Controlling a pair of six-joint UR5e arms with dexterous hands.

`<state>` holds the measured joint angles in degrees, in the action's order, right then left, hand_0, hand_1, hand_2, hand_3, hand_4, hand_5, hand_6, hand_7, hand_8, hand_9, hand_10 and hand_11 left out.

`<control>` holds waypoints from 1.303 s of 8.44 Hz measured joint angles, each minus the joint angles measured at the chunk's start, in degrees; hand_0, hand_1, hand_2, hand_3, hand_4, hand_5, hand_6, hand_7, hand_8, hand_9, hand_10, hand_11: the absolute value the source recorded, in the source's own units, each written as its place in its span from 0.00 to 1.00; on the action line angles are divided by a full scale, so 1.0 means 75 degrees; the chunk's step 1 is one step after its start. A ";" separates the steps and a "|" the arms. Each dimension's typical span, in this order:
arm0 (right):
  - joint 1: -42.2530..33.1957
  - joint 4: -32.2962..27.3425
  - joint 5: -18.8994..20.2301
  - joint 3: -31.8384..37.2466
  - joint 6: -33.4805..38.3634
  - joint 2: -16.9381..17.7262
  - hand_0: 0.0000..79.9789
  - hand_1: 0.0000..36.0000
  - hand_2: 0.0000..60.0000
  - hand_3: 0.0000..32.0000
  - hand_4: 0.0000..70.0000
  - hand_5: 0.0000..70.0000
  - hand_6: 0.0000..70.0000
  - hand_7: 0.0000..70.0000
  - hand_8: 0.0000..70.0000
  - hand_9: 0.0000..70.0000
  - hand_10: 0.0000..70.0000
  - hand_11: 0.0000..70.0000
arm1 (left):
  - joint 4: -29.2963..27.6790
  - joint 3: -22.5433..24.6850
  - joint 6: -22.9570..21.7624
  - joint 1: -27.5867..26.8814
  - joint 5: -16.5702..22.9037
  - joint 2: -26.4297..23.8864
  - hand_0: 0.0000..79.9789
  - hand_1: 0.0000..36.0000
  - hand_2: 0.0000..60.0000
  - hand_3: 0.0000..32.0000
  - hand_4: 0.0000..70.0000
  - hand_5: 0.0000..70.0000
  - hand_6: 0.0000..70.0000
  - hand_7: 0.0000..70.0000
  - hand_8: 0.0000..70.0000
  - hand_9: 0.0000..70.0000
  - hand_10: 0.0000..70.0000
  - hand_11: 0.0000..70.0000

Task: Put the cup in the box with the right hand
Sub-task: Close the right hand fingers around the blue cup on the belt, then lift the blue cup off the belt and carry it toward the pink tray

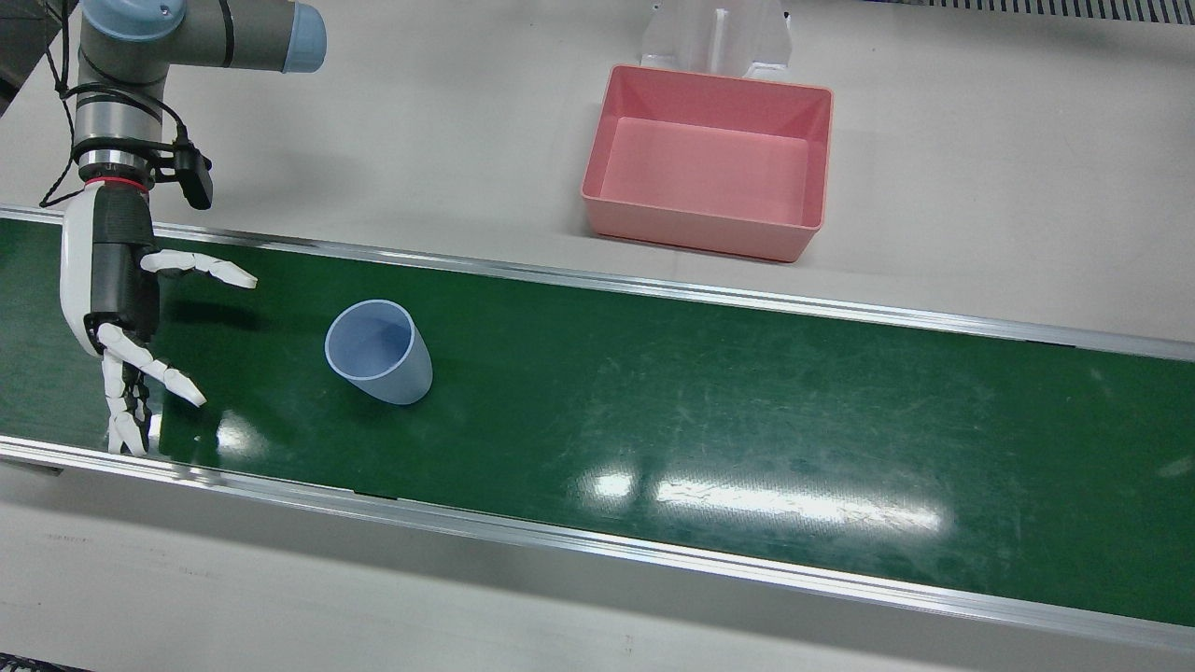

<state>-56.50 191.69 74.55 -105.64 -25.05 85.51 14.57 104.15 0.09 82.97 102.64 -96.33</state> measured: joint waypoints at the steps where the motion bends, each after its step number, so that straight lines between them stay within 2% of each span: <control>1: 0.0054 0.0000 -0.0043 0.0000 0.0000 0.0000 0.62 0.45 0.28 0.00 0.23 0.07 0.06 0.21 0.00 0.04 0.05 0.10 | -0.0003 0.0000 0.0000 0.0000 0.0001 0.0000 0.00 0.00 0.00 0.00 0.00 0.00 0.00 0.00 0.00 0.00 0.00 0.00; 2: 0.0095 0.0000 -0.0076 0.0000 0.0000 0.0000 0.62 0.45 0.28 0.00 0.22 0.07 0.06 0.21 0.00 0.04 0.05 0.10 | -0.0006 0.0000 0.0000 0.0000 0.0001 0.0000 0.00 0.00 0.00 0.00 0.00 0.00 0.00 0.00 0.00 0.00 0.00 0.00; 3: 0.0145 0.0000 -0.0094 0.0000 -0.0001 0.0000 0.63 0.40 0.16 0.00 0.26 0.07 0.06 0.21 0.00 0.04 0.05 0.10 | -0.0008 0.0000 0.0000 0.0000 0.0001 0.0000 0.00 0.00 0.00 0.00 0.00 0.00 0.00 0.00 0.00 0.00 0.00 0.00; 5: 0.0226 0.0000 -0.0158 0.0000 0.0003 0.0000 0.60 0.42 0.32 0.01 0.22 0.06 0.06 0.24 0.00 0.06 0.05 0.09 | -0.0009 0.0000 0.0000 0.0000 0.0002 0.0000 0.00 0.00 0.00 0.00 0.00 0.00 0.00 0.00 0.00 0.00 0.00 0.00; 6: 0.0255 -0.0003 -0.0176 0.0000 0.0015 0.0000 0.59 0.37 0.28 0.01 0.29 0.07 0.12 0.48 0.06 0.17 0.11 0.18 | -0.0009 0.0000 0.0000 0.0000 0.0002 0.0000 0.00 0.00 0.00 0.00 0.00 0.00 0.00 0.00 0.00 0.00 0.00 0.00; 7: 0.0287 -0.0008 -0.0183 -0.0014 0.0033 -0.0002 0.58 0.34 0.43 0.00 0.45 0.11 0.35 1.00 0.41 0.75 0.38 0.55 | -0.0009 0.0000 0.0000 0.0000 0.0002 0.0000 0.00 0.00 0.00 0.00 0.00 0.00 0.00 0.00 0.00 0.00 0.00 0.00; 8: 0.0304 -0.0010 -0.0194 -0.0042 0.0046 -0.0006 0.58 0.33 0.51 0.00 0.53 0.16 0.51 1.00 0.71 1.00 0.65 0.92 | -0.0009 0.0000 0.0000 0.0000 0.0001 0.0000 0.00 0.00 0.00 0.00 0.00 0.00 0.00 0.00 0.00 0.00 0.00 0.00; 9: 0.0305 -0.0014 -0.0231 -0.0073 0.0053 -0.0009 0.59 0.46 0.85 0.00 0.62 0.21 0.60 1.00 0.87 1.00 0.81 1.00 | -0.0009 0.0000 0.0000 0.0000 0.0002 0.0000 0.00 0.00 0.00 0.00 0.00 0.00 0.00 0.00 0.00 0.00 0.00 0.00; 10: 0.0302 -0.0015 -0.0373 -0.0091 0.0067 -0.0003 0.58 0.50 0.90 0.00 0.54 0.20 0.57 1.00 0.83 1.00 0.76 1.00 | -0.0009 0.0000 0.0000 0.0000 0.0002 0.0000 0.00 0.00 0.00 0.00 0.00 0.00 0.00 0.00 0.00 0.00 0.00 0.00; 11: 0.0292 -0.0014 -0.0540 -0.0119 0.0093 0.0008 0.59 0.50 0.89 0.00 0.55 0.19 0.55 1.00 0.80 1.00 0.72 1.00 | -0.0009 0.0000 0.0000 0.0000 0.0001 0.0000 0.00 0.00 0.00 0.00 0.00 0.00 0.00 0.00 0.00 0.00 0.00 0.00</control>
<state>-54.31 191.59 70.50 -106.53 -24.35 85.58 14.50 104.15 0.09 82.97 102.66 -96.33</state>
